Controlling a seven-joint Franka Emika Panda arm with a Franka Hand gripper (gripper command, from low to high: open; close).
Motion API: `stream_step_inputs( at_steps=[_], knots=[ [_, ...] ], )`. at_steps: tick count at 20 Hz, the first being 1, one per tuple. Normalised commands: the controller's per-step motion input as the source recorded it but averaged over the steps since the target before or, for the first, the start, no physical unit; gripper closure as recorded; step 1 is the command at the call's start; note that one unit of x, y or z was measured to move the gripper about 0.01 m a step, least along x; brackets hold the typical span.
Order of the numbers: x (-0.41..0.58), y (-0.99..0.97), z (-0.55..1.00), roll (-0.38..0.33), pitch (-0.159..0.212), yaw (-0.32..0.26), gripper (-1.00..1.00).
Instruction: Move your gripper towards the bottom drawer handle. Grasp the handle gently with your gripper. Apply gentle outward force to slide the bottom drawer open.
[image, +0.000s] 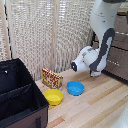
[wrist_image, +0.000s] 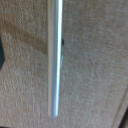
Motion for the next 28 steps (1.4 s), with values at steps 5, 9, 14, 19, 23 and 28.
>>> stream_step_inputs(
  at_steps=[5, 9, 14, 19, 23, 28],
  knots=[
    [0.189, -0.53, 0.12, 0.046, 0.028, 0.024, 1.0],
    [0.186, -0.1, 0.0, 0.015, 0.01, 0.005, 1.0],
    [0.02, 0.01, -0.04, -0.01, -0.007, 0.012, 1.0],
    [0.124, 0.02, 0.01, 0.0, 0.001, 0.009, 1.0],
    [0.295, 0.08, 0.14, 0.075, 0.011, -0.034, 1.0],
    [0.407, 0.62, -0.01, 0.064, 0.006, -0.037, 1.0]
  ],
)
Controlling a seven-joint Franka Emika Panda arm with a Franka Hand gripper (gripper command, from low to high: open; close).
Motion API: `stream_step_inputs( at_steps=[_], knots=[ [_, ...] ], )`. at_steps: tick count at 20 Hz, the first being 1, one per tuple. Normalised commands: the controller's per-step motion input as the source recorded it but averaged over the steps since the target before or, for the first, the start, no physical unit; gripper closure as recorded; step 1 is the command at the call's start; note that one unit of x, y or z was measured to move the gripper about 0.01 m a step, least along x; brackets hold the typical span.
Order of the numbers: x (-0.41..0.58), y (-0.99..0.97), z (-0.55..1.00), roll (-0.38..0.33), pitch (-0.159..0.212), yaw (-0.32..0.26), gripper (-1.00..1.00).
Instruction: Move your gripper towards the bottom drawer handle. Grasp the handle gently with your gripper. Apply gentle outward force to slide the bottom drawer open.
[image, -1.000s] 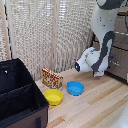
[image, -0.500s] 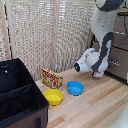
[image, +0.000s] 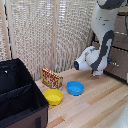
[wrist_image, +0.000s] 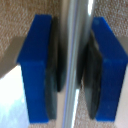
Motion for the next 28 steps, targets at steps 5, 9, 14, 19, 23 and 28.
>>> stream_step_inputs(
  at_steps=[5, 9, 14, 19, 23, 28],
  knots=[
    [0.428, 0.9, -0.17, 0.001, 0.003, -0.04, 1.0],
    [0.424, 0.93, -0.27, 0.0, 0.005, -0.022, 1.0],
    [0.41, 0.93, -0.19, 0.0, 0.018, 0.0, 1.0],
    [0.309, 0.98, -0.26, 0.0, 0.014, 0.0, 1.0],
    [0.351, 0.94, -0.2, 0.0, 0.002, -0.003, 1.0],
    [0.222, 0.45, 0.0, -0.046, 0.0, -0.009, 1.0]
  ],
)
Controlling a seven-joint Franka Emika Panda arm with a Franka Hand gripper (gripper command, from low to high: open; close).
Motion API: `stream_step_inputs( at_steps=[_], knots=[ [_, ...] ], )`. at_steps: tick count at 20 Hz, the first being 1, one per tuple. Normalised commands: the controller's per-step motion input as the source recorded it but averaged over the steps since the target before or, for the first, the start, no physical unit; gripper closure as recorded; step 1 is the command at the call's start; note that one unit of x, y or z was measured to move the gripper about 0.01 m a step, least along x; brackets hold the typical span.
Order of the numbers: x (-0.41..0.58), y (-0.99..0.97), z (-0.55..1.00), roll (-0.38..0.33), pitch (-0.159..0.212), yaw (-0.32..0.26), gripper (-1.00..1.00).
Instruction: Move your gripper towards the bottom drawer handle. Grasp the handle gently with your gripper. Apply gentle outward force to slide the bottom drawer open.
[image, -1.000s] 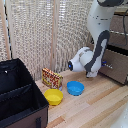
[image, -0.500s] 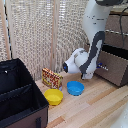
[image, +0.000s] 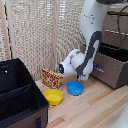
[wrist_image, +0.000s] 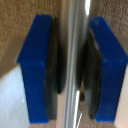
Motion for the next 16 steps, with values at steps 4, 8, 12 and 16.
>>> stream_step_inputs(
  at_steps=[4, 8, 12, 16],
  knots=[
    [0.071, 0.15, 0.05, -0.089, 0.006, -0.007, -1.0],
    [0.111, 0.08, 0.34, -0.108, 0.015, -0.018, -1.0],
    [0.187, 0.0, 0.6, -0.037, 0.007, -0.018, -1.0],
    [0.401, 0.16, 0.55, 0.037, -0.017, -0.122, -1.0]
  ],
)
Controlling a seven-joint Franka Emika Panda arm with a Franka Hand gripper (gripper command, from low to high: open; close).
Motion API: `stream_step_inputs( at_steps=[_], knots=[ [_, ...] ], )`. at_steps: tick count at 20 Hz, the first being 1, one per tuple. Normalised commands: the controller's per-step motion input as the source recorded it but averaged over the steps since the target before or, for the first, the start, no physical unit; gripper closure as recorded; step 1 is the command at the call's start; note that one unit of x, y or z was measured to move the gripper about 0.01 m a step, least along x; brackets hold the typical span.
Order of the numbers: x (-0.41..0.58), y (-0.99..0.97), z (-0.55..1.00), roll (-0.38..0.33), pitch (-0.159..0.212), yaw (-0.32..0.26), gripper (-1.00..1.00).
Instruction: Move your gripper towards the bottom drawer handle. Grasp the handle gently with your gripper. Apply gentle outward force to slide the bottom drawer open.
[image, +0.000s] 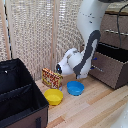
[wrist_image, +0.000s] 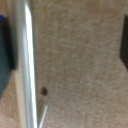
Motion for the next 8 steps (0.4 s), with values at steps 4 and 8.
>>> stream_step_inputs(
  at_steps=[4, 8],
  knots=[
    [0.403, 0.36, 0.43, 0.126, -0.051, -0.123, -1.0],
    [0.332, 0.27, 0.03, 0.341, -0.009, -0.119, -1.0]
  ],
)
